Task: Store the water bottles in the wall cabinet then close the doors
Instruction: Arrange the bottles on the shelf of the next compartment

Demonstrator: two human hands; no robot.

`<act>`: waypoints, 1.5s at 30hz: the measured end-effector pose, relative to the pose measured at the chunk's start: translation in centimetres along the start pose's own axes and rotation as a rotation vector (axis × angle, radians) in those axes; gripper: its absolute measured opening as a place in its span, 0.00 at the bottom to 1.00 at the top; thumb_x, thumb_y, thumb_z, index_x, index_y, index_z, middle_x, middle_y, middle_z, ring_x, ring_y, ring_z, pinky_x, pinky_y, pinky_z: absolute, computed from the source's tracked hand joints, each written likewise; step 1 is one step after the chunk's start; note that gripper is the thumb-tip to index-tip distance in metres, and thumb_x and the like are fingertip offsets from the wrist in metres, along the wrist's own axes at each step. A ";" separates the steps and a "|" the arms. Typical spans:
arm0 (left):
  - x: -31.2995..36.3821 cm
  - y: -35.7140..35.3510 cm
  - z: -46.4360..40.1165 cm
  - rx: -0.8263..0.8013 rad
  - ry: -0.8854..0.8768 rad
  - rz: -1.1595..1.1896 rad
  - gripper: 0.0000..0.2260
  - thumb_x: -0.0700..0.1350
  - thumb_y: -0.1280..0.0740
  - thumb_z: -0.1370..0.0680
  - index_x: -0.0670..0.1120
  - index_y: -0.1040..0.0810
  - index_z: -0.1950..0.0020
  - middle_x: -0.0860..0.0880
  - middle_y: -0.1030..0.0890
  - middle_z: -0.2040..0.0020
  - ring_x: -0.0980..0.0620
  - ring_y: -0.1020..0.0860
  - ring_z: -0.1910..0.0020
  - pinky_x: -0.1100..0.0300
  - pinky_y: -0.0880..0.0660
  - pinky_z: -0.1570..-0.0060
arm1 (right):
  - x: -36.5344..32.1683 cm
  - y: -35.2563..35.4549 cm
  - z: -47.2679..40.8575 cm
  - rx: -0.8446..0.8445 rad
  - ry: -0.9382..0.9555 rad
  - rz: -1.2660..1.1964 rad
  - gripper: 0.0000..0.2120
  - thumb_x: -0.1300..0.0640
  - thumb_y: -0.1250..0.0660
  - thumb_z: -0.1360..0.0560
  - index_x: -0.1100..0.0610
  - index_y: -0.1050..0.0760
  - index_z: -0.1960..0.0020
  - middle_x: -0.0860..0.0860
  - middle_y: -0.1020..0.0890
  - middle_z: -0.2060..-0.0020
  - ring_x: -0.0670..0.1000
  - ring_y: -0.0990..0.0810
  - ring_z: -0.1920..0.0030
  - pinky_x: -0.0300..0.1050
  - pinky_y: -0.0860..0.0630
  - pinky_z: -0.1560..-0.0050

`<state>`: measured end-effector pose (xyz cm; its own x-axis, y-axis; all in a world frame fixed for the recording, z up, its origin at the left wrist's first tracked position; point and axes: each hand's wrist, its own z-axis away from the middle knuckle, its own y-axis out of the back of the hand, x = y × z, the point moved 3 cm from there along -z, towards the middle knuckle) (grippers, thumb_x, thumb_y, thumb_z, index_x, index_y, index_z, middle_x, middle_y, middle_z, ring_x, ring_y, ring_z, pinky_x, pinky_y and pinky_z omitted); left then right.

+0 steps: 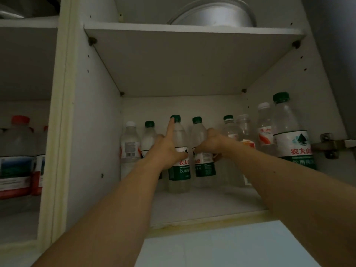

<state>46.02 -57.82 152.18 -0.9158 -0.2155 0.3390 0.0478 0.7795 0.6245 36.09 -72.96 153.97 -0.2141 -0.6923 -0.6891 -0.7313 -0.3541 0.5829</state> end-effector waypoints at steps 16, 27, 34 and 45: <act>1.1 1.8 -1.9 -0.059 -0.013 -0.622 0.55 0.63 0.19 0.39 0.65 0.54 0.24 0.40 0.32 0.28 0.37 0.38 0.28 0.40 0.41 0.30 | 1.4 0.0 0.5 0.029 0.147 0.000 0.34 0.51 0.22 0.30 0.58 0.35 0.31 0.57 0.23 0.41 0.59 0.21 0.43 0.58 0.19 0.43; -1.0 0.9 -3.0 -0.013 -0.037 -0.713 0.51 0.65 0.21 0.38 0.61 0.47 0.23 0.42 0.38 0.25 0.40 0.45 0.24 0.35 0.57 0.26 | 1.6 0.1 0.3 0.019 0.135 0.016 0.32 0.51 0.23 0.28 0.56 0.35 0.32 0.57 0.22 0.41 0.59 0.20 0.43 0.57 0.18 0.45; -1.5 0.7 -2.9 -0.023 -0.066 -0.763 0.51 0.67 0.24 0.35 0.61 0.50 0.21 0.41 0.42 0.22 0.39 0.47 0.23 0.34 0.55 0.25 | 2.3 -0.3 0.9 -0.155 -0.018 -0.027 0.28 0.61 0.21 0.29 0.61 0.29 0.33 0.62 0.19 0.41 0.62 0.17 0.44 0.62 0.19 0.43; -2.6 0.4 -2.5 -0.010 -0.140 -0.803 0.60 0.68 0.22 0.39 0.59 0.57 0.19 0.41 0.45 0.21 0.38 0.49 0.22 0.36 0.54 0.24 | 0.8 -2.3 1.6 -0.150 0.001 -0.034 0.25 0.61 0.22 0.28 0.62 0.28 0.35 0.60 0.18 0.43 0.60 0.16 0.46 0.60 0.17 0.46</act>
<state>49.43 -58.43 153.30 -0.7134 -0.6305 -0.3058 -0.6418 0.4126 0.6464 36.58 -71.72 151.37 -0.1906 -0.6787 -0.7092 -0.6328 -0.4674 0.6174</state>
